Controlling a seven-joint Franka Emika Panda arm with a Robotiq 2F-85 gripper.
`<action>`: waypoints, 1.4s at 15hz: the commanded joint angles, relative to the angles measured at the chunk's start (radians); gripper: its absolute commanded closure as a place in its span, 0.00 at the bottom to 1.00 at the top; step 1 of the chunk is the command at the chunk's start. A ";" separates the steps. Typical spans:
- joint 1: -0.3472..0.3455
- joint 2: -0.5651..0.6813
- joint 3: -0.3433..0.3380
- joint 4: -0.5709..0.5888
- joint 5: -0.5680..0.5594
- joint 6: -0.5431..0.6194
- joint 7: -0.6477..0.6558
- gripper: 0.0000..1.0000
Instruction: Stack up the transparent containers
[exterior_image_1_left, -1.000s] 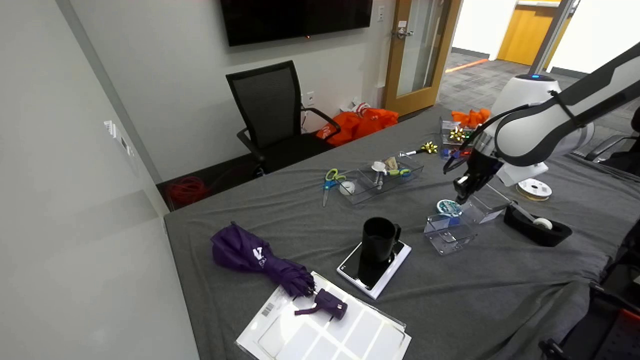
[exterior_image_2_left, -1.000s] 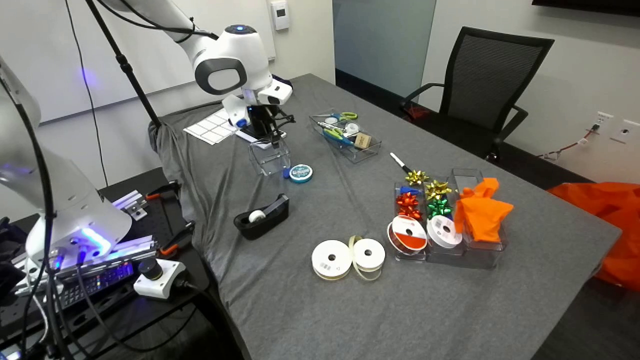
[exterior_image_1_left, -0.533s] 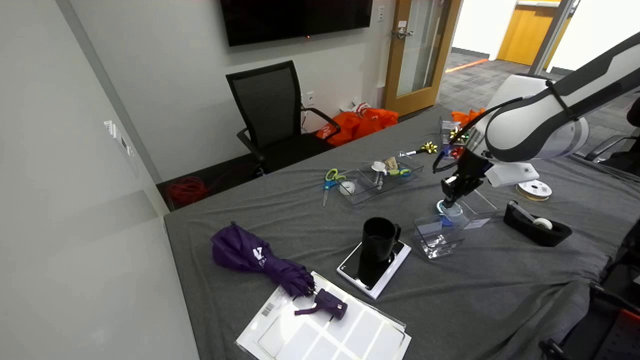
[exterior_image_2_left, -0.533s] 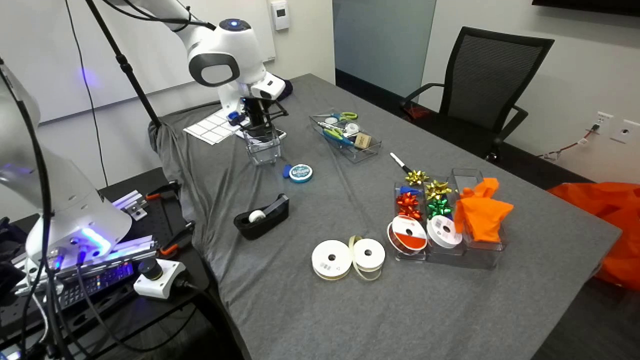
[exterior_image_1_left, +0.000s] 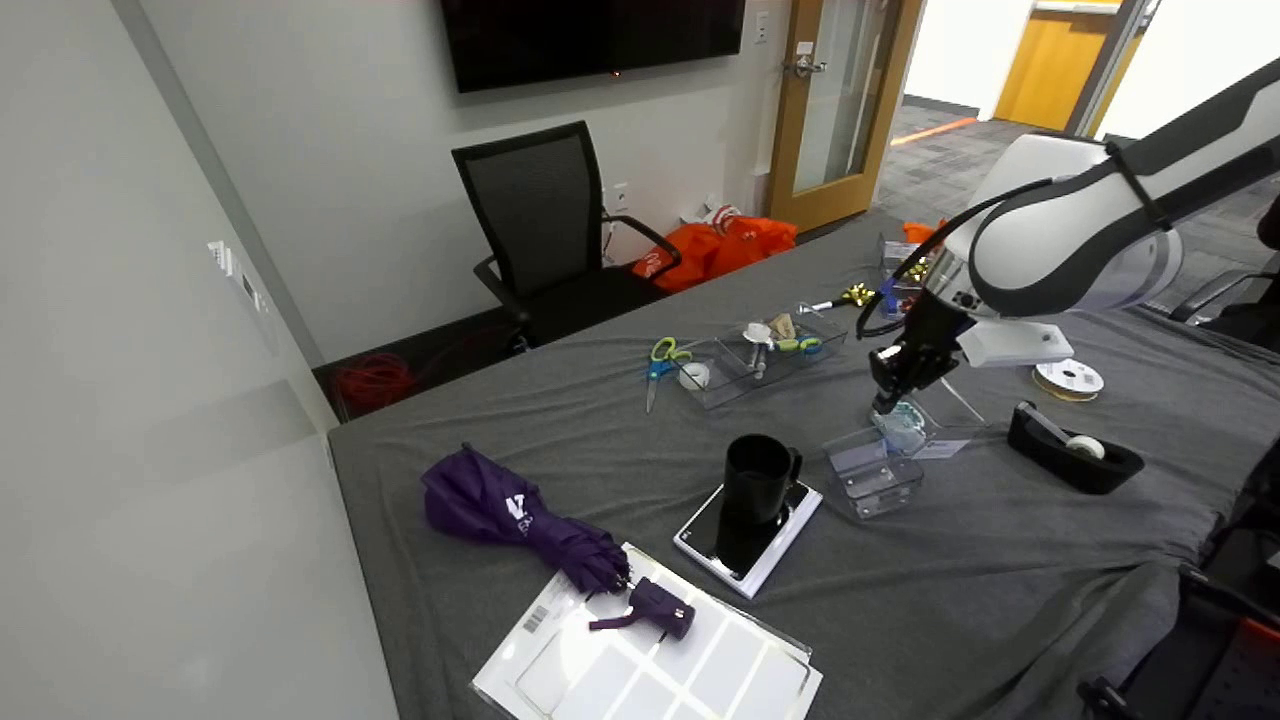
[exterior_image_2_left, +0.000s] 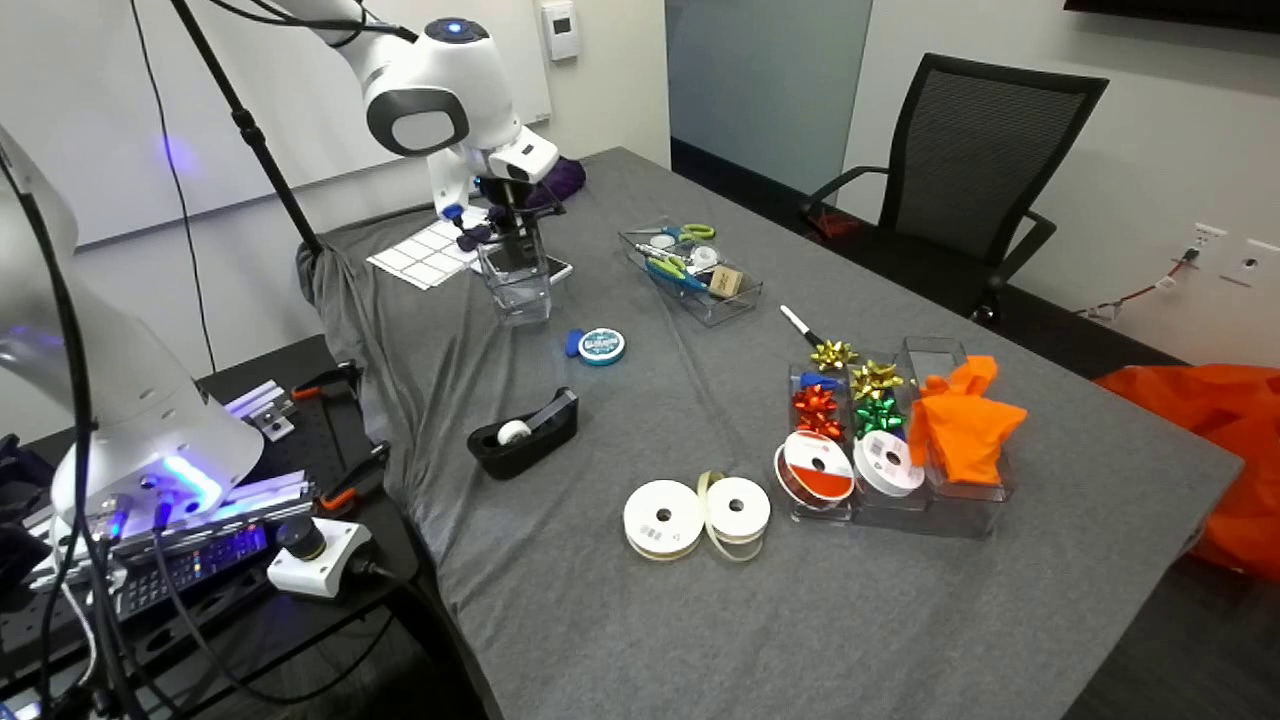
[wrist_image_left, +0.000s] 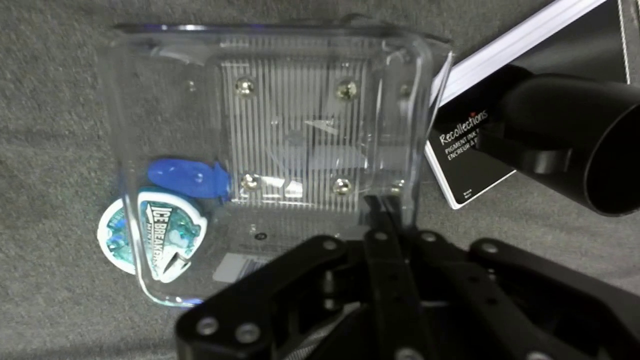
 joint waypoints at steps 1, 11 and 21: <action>0.010 -0.057 -0.005 -0.036 0.036 -0.049 -0.002 0.99; 0.037 -0.016 -0.006 0.038 0.302 -0.102 0.083 0.99; 0.058 0.107 -0.045 0.115 0.258 -0.009 0.285 0.99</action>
